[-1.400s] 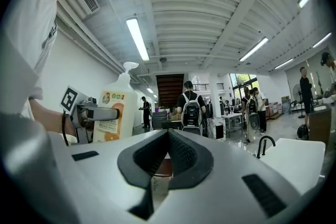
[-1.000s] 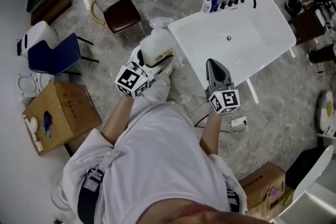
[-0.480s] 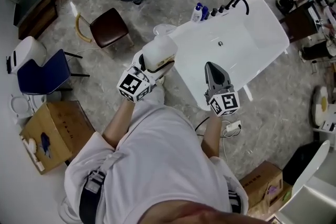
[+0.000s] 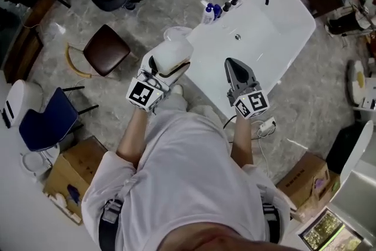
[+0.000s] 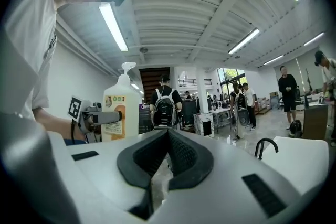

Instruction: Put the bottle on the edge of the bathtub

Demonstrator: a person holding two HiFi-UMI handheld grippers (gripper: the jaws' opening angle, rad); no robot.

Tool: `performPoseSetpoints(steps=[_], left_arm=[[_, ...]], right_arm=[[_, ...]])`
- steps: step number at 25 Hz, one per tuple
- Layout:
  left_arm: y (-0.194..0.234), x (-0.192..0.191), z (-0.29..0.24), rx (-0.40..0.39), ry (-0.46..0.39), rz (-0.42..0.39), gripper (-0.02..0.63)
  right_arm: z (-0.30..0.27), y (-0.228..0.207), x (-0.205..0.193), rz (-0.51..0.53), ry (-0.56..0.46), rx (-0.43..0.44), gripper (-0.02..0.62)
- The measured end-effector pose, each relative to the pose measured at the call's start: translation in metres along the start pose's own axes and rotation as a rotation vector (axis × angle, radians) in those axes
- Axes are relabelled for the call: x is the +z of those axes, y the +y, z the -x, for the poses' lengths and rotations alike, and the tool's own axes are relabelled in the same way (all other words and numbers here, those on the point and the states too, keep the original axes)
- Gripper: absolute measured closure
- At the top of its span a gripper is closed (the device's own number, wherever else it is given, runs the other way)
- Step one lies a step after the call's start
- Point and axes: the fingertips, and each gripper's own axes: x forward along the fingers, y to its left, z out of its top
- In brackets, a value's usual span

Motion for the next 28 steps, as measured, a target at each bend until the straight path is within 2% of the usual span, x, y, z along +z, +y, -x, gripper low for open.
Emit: performPoseSetpoints(steps=[4, 9, 16, 22, 28], left_arm=[[0.031, -0.01, -0.026, -0.039, -0.005, -0.002, 0.261], [0.047, -0.025, -0.056, -0.069, -0.012, -0.003, 0.261], [0.07, -0.047, -0.097, -0.068, -0.006, 0.059, 0.261], [0.089, -0.092, -0.128, -0.047, 0.016, 0.092, 0.261], [0.111, -0.155, -0.167, -0.04, 0.032, 0.066, 0.261]], right_arm=[[-0.023, -0.014, -0.005, -0.014, -0.002, -0.038, 0.594], [-0.039, -0.031, -0.007, 0.037, -0.019, -0.064, 0.594], [-0.064, -0.064, -0.012, 0.067, -0.033, -0.057, 0.594], [-0.083, -0.097, -0.041, 0.077, -0.006, -0.056, 0.594], [-0.109, -0.131, -0.085, 0.109, -0.002, -0.031, 0.594]])
